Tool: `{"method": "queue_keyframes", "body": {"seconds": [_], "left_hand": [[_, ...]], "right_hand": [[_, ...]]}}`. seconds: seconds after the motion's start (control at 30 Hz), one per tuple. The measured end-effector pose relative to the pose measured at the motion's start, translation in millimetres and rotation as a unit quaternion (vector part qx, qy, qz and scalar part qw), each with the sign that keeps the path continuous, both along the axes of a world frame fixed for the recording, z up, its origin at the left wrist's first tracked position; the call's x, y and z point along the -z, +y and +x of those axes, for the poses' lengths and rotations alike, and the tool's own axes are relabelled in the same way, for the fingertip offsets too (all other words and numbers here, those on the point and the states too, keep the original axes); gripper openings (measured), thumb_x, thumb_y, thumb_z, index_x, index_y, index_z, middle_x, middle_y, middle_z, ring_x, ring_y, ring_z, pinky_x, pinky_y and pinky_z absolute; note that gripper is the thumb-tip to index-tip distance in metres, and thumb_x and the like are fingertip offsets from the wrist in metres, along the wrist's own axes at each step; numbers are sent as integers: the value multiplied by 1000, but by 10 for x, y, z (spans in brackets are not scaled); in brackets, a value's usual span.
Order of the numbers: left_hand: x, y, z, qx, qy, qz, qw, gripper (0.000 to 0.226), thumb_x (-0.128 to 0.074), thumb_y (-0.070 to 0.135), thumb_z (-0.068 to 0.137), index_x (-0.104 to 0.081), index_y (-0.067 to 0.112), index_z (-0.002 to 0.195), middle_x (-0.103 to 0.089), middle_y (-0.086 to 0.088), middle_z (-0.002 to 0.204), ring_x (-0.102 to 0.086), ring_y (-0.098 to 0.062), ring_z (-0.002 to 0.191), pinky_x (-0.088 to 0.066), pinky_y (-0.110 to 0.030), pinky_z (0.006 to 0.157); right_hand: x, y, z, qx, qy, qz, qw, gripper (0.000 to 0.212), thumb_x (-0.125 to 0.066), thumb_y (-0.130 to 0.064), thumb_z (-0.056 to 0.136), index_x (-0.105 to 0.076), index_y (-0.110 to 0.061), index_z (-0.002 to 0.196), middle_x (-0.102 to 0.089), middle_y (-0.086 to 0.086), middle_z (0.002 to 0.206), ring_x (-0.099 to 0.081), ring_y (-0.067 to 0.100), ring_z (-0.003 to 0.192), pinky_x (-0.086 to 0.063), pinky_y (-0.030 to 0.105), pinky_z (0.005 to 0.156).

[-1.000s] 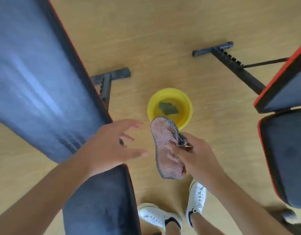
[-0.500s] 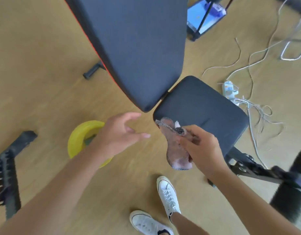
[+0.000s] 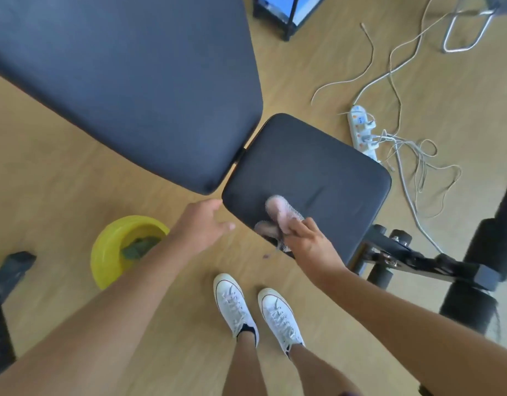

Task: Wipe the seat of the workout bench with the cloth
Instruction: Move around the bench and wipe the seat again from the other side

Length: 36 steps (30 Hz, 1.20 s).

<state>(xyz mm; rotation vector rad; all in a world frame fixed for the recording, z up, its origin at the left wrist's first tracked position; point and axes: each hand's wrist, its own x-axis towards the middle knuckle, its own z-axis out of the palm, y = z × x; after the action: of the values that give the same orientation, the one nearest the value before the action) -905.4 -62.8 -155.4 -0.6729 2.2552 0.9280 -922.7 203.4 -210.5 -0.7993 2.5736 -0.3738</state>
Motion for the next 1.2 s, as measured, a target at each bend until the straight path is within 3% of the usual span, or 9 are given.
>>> {"method": "queue_keyframes", "body": {"seconds": [0.07,0.23,0.37,0.47,0.53,0.67,0.83,1.0,1.2], "left_hand": [[61,92,-31,-13,-3,18,1000,82,-76,37,83,-41,19,155,-52,-4,154,-53,-22,137,-45,-40,111],[309,192,-195,-53,21,-32,998,80,-80,32,80,-48,9,150,-58,-10,147,-60,-26,130,-50,-43,106],[488,223,-286,-126,88,-78,985,49,-85,19,77,-70,2,121,-77,-13,106,-72,-28,97,-55,-36,86],[562,267,-247,-133,107,-95,981,41,-85,13,78,-71,1,114,-76,-11,104,-69,-21,82,-49,-29,79],[568,312,-232,-119,119,-102,980,41,-84,11,80,-69,-1,116,-74,-16,109,-71,-25,81,-52,-32,79],[532,318,-239,-132,108,-92,981,40,-84,13,80,-68,2,115,-73,-10,115,-71,-22,82,-51,-24,70],[552,127,-249,-102,123,-50,986,30,-84,11,73,-70,8,99,-77,-5,97,-74,-24,85,-51,-26,69],[576,53,-235,-124,97,-9,987,44,-84,17,73,-53,18,104,-74,2,102,-77,-19,86,-57,-19,67],[556,-12,-61,-131,48,99,985,75,-83,18,76,-44,27,139,-64,13,125,-71,-12,109,-59,-25,87]], "right_hand": [[-57,269,-528,3,27,70,997,34,-71,5,74,-78,-18,97,-59,-1,93,-54,27,87,-50,36,58],[-14,239,-1015,365,83,23,927,14,-66,-7,92,-77,-1,85,-58,9,87,-54,33,89,-35,30,69],[105,-25,-222,20,46,-101,994,23,-59,-7,96,-71,-8,115,-47,2,104,-53,22,93,-53,25,76],[178,178,-522,-315,122,-113,935,16,-64,-3,89,-78,-5,98,-53,8,107,-62,27,90,-58,34,74],[161,242,-1003,-304,166,-77,935,10,-72,1,82,-78,-5,88,-59,9,103,-62,29,83,-58,37,70],[166,-174,-1239,166,121,-43,978,28,-69,15,73,-72,6,99,-61,14,93,-53,32,85,-55,42,67],[271,-985,-751,-244,143,-139,949,25,-54,5,76,-77,-2,84,-71,16,97,-59,32,92,-60,37,70],[211,-1442,-1061,-227,165,-123,952,19,-59,4,65,-75,-6,68,-65,9,86,-50,26,82,-43,27,68],[222,-834,-1271,-539,174,-89,819,19,-57,4,92,-75,-4,93,-61,10,97,-58,35,92,-50,39,92]]}}
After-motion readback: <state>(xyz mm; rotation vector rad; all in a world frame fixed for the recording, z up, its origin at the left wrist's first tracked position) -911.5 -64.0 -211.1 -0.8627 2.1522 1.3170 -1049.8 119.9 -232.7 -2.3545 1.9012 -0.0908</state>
